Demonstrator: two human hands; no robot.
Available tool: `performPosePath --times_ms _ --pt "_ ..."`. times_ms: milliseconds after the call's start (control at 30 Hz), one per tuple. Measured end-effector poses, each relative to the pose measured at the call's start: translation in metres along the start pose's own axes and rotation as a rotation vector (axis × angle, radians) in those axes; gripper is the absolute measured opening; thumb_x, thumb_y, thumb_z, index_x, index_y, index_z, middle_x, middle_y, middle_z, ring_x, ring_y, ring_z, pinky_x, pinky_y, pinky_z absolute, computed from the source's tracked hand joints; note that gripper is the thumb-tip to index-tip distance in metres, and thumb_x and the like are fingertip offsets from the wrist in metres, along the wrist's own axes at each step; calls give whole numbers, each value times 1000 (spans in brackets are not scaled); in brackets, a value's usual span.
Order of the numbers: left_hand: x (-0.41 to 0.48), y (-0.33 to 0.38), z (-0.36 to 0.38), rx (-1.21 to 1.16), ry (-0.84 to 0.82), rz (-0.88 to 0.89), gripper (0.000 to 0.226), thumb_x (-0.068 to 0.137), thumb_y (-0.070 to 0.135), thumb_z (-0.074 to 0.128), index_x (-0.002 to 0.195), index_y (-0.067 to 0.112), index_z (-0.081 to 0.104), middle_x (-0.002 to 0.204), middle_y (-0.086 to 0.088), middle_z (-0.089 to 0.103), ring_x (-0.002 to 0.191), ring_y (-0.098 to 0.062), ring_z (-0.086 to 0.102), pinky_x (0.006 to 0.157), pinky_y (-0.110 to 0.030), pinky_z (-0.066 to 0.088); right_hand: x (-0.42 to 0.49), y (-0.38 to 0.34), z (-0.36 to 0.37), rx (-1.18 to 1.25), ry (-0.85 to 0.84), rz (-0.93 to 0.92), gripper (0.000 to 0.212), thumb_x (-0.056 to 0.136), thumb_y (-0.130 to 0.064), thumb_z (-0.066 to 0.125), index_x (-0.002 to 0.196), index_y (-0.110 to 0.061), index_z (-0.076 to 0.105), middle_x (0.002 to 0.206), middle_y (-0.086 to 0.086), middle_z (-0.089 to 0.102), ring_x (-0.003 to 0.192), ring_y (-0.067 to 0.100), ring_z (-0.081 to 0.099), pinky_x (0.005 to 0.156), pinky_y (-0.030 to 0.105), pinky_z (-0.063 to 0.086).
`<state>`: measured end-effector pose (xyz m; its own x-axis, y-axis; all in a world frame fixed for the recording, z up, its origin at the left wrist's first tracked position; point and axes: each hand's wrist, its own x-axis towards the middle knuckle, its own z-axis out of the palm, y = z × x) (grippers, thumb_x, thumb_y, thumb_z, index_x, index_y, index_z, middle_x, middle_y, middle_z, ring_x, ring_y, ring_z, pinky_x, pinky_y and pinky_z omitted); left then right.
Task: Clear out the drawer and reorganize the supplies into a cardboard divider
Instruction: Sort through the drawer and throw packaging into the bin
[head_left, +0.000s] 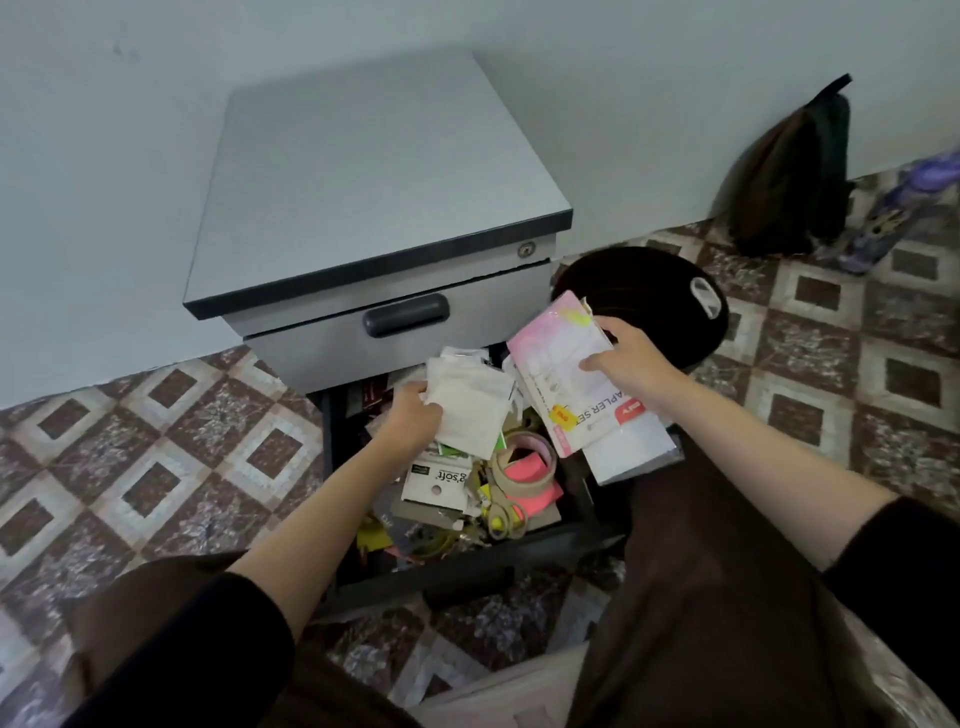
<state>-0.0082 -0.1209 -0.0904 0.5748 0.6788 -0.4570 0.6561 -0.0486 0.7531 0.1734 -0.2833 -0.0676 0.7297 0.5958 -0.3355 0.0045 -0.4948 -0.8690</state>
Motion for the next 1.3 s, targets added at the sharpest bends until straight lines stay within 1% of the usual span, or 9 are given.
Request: performPosePath --times_ms 300,433,533,667,800,900,1033,1167,1300 --pt "11 70 50 148 -64 207 40 94 9 37 135 13 34 117 -13 56 95 -29 61 78 -38 52 13 -8 -97 63 240 103 39 88 -8 55 125 -11 47 113 13 59 97 30 60 78 40 50" --pt "28 94 82 113 -91 195 42 96 10 38 137 16 30 111 -13 58 78 -21 59 56 -27 46 28 2 -132 218 282 130 33 88 -6 55 120 -9 50 109 11 60 91 27 60 72 34 48" --pt "45 108 104 89 -111 174 43 96 10 39 138 15 31 110 -14 59 69 -16 58 51 -25 44 42 10 -148 315 319 136 37 87 -7 56 123 -8 51 115 10 61 96 27 60 71 32 48" --pt "81 120 130 131 -122 169 38 94 11 42 132 9 39 107 -8 58 70 -10 55 50 -21 39 63 21 -158 420 377 189 40 87 -7 57 126 -9 48 115 11 60 95 29 60 55 27 46" --pt "113 128 152 167 -105 132 32 93 15 41 124 6 43 109 -14 58 73 -15 54 56 -25 40 84 35 -165 454 390 224 25 89 -6 55 113 -9 50 106 9 59 82 23 58 52 26 43" --pt "137 131 166 138 -114 77 34 96 17 39 129 8 38 107 -11 54 80 -21 53 62 -29 39 98 49 -169 464 389 242 33 88 -6 55 121 -7 51 108 9 61 78 19 59 52 25 43" --pt "159 137 183 33 -154 -26 27 95 10 38 121 5 41 97 -9 52 74 -20 52 56 -29 41 110 65 -179 469 407 316 36 89 -10 55 124 -8 47 111 10 58 81 21 58 53 28 44" --pt "171 144 195 -169 -249 -152 20 95 -1 33 98 4 52 87 -11 54 71 -21 53 62 -32 45 116 78 -186 465 430 343 37 89 -11 57 124 -7 48 113 11 59 94 28 60 63 34 50" --pt "172 148 201 -255 -317 -302 39 101 13 36 139 4 32 115 -15 57 90 -28 61 74 -36 51 118 86 -186 437 440 354 34 89 -10 58 121 -6 49 109 12 58 90 28 59 59 32 49"
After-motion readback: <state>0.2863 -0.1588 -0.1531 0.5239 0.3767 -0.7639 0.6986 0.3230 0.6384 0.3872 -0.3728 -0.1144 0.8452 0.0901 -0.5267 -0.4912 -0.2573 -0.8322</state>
